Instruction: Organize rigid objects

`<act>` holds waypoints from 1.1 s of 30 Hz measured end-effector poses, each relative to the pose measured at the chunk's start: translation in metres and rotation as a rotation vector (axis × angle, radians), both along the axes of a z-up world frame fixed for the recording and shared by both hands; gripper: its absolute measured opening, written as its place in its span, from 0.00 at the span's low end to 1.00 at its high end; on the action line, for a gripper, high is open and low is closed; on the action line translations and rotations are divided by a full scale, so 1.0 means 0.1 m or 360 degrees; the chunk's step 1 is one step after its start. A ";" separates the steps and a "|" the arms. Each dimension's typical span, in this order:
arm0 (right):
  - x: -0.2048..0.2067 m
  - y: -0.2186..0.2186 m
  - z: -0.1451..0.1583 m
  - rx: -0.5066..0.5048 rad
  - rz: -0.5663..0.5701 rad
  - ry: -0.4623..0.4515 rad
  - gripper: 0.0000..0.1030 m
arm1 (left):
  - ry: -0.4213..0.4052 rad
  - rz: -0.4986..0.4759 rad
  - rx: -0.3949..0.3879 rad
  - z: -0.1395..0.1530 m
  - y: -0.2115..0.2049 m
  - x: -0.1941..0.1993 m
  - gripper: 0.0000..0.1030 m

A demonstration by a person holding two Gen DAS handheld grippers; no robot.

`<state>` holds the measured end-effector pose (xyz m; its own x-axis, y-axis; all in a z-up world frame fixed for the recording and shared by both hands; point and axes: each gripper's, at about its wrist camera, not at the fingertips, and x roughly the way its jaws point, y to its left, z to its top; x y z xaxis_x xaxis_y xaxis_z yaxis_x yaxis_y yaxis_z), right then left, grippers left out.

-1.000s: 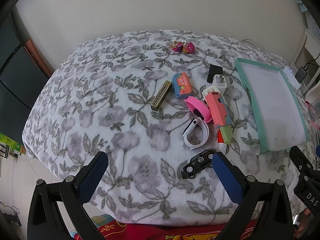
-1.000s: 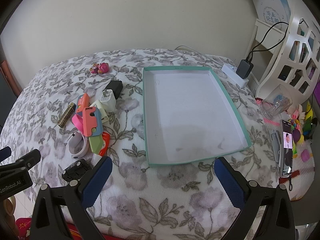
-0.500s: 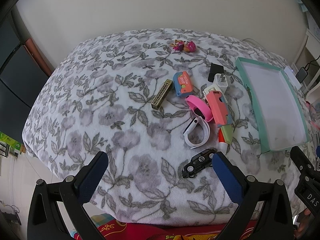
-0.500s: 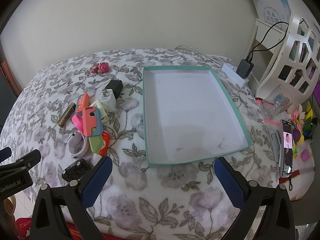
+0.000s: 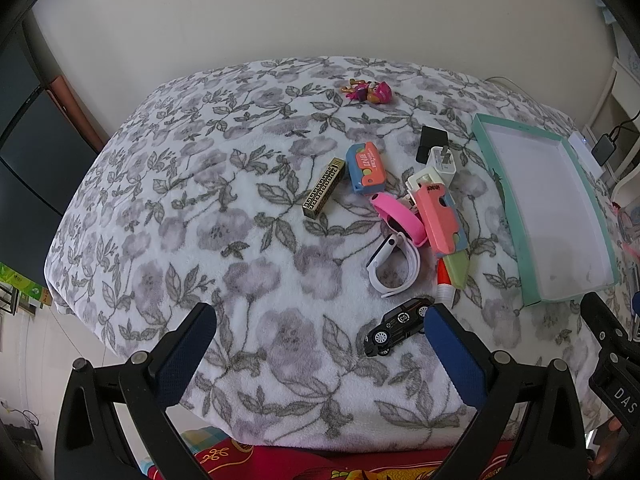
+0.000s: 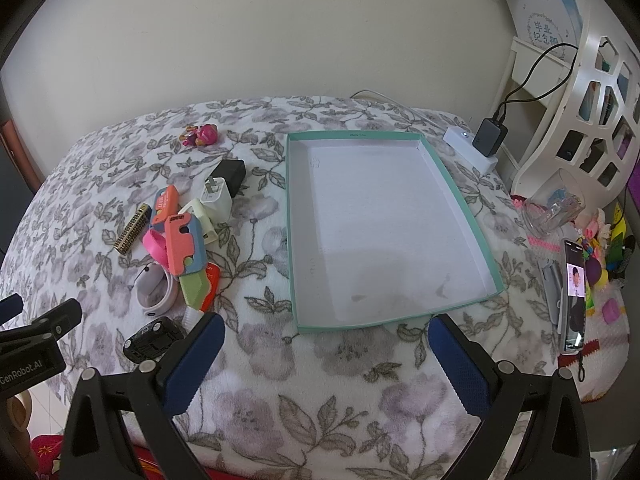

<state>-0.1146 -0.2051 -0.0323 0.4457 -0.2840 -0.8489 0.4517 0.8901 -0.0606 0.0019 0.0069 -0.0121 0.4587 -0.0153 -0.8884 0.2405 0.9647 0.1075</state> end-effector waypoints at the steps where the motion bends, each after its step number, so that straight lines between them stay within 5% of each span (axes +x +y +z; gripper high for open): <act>1: 0.00 0.00 0.00 0.0000 0.0000 0.0000 1.00 | 0.0000 0.0000 0.0000 0.00 0.00 0.00 1.00; 12: 0.03 0.06 0.01 -0.0037 0.0037 0.0001 1.00 | 0.0011 0.0013 0.0060 -0.01 -0.03 0.03 1.00; 20: 0.44 0.08 0.55 0.0041 0.0092 -0.0186 1.00 | 0.0010 0.0147 0.0018 0.30 -0.13 0.40 1.00; 25: 0.78 0.11 0.56 0.0200 0.0140 -0.0218 1.00 | 0.0148 0.0194 0.0014 0.11 -0.20 0.56 1.00; 33: 1.08 0.10 0.26 0.0242 0.0121 -0.0181 1.00 | 0.0386 0.0174 0.0101 -0.49 -0.24 0.62 1.00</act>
<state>-0.0064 -0.1950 -0.0065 0.5563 -0.1183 -0.8225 0.3791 0.9169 0.1245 0.0639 -0.0169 -0.0612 0.2284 0.0816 -0.9701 0.1616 0.9795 0.1204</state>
